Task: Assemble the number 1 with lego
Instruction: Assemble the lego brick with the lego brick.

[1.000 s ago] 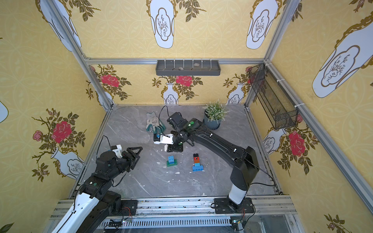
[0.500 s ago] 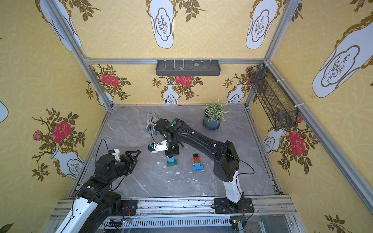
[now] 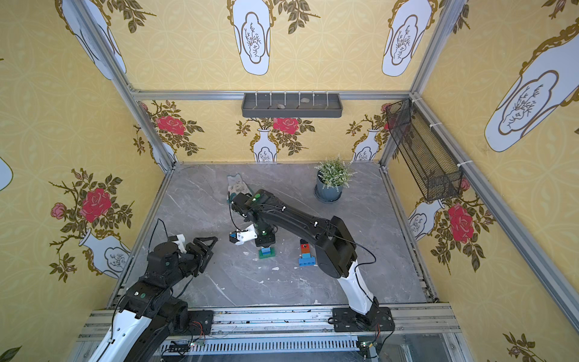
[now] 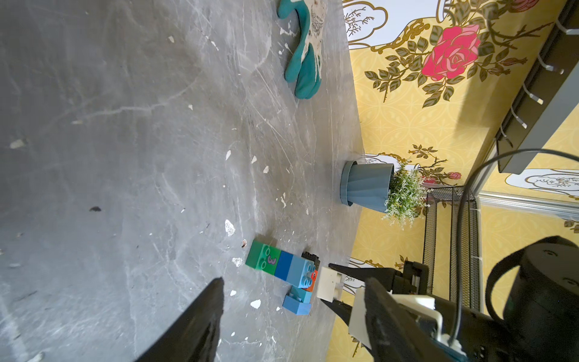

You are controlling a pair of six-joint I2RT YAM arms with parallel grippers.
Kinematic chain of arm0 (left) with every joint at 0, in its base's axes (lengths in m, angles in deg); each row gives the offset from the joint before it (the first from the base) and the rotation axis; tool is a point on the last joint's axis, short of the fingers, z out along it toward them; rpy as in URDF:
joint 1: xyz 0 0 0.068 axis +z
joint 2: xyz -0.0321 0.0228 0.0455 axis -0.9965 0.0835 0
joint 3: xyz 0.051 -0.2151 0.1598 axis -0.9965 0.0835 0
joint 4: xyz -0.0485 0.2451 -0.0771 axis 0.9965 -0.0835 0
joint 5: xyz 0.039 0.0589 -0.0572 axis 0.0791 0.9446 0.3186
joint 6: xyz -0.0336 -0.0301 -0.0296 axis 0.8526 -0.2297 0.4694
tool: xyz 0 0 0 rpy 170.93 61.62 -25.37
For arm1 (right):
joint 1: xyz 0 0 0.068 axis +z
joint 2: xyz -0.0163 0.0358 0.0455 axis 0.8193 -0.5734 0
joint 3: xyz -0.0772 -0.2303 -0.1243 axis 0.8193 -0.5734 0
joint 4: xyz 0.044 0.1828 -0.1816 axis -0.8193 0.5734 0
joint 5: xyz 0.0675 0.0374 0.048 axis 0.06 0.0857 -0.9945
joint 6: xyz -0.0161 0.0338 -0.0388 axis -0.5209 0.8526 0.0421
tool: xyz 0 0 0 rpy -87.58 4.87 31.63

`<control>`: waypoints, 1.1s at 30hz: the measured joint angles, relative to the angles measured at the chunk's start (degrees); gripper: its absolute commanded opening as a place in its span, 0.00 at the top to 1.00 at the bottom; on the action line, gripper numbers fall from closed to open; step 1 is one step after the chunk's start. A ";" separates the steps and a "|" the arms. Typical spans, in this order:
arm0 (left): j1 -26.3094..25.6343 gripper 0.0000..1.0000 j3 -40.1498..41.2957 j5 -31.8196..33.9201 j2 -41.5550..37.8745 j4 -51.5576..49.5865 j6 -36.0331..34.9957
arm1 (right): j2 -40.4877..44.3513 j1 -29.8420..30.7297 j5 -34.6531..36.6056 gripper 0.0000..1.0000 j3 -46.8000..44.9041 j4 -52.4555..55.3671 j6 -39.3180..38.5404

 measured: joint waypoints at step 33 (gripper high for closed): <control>0.02 0.30 1.51 1.42 -3.19 -2.49 1.03 | -3.65 1.16 2.73 0.79 0.44 0.39 0.02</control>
